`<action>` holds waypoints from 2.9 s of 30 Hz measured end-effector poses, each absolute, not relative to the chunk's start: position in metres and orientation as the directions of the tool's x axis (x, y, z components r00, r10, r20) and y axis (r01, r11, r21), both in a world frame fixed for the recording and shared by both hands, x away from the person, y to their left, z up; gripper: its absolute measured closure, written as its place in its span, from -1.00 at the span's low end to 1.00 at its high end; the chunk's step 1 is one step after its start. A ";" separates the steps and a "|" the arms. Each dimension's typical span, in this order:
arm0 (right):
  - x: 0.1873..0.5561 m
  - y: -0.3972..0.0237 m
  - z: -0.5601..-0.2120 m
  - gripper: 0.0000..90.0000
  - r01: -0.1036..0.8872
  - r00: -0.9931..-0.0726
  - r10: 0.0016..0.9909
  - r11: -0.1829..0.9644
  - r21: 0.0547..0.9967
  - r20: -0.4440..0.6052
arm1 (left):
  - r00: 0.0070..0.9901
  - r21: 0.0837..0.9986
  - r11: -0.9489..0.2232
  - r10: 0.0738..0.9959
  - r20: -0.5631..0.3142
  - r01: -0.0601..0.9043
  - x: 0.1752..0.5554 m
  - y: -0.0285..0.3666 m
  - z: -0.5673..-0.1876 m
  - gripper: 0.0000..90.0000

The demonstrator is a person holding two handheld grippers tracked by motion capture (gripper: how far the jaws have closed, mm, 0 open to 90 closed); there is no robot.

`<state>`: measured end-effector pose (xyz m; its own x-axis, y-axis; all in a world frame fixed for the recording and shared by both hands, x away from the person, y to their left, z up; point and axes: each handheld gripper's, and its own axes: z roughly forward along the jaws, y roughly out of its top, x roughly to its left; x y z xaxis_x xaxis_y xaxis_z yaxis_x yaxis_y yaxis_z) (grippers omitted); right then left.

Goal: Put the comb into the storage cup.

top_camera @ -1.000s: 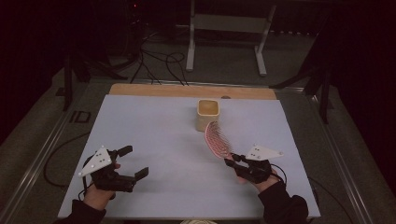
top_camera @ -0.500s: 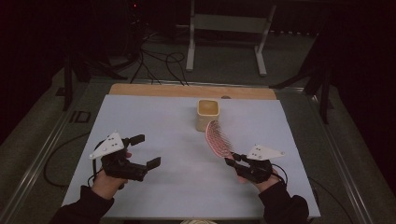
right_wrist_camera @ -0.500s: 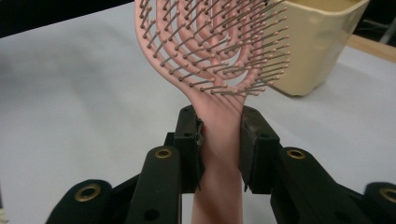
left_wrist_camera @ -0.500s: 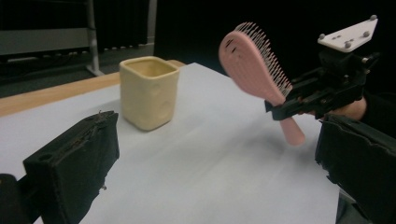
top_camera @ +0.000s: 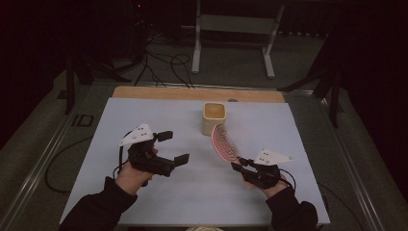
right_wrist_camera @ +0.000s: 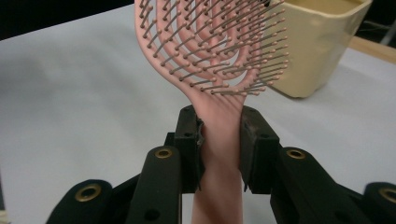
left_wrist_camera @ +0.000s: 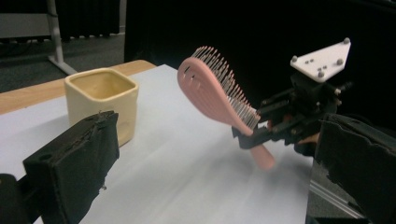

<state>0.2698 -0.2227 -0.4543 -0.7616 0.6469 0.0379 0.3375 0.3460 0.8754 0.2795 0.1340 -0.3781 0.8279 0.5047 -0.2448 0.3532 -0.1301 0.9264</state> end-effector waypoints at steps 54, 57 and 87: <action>0.271 -0.224 -0.454 0.59 0.336 -0.752 0.658 0.342 0.877 0.031 | 0.594 0.711 -0.011 0.559 -0.579 0.703 0.332 0.017 -0.405 0.11; 0.271 -0.224 -0.454 0.59 0.340 -0.750 0.661 0.345 0.875 0.031 | 0.591 0.707 -0.008 0.556 -0.585 0.707 0.333 0.018 -0.406 0.16; 0.267 -0.225 -0.446 0.19 0.314 -0.746 0.664 0.283 0.906 0.051 | 0.676 0.774 -0.048 0.524 -0.518 0.631 0.326 0.015 -0.380 0.46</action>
<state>0.2672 -0.2249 -0.4465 -0.7456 0.6644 0.0506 0.3138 0.2832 0.9063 0.3258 0.0150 -0.3802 0.6757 0.5240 -0.5185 0.6314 -0.0483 0.7740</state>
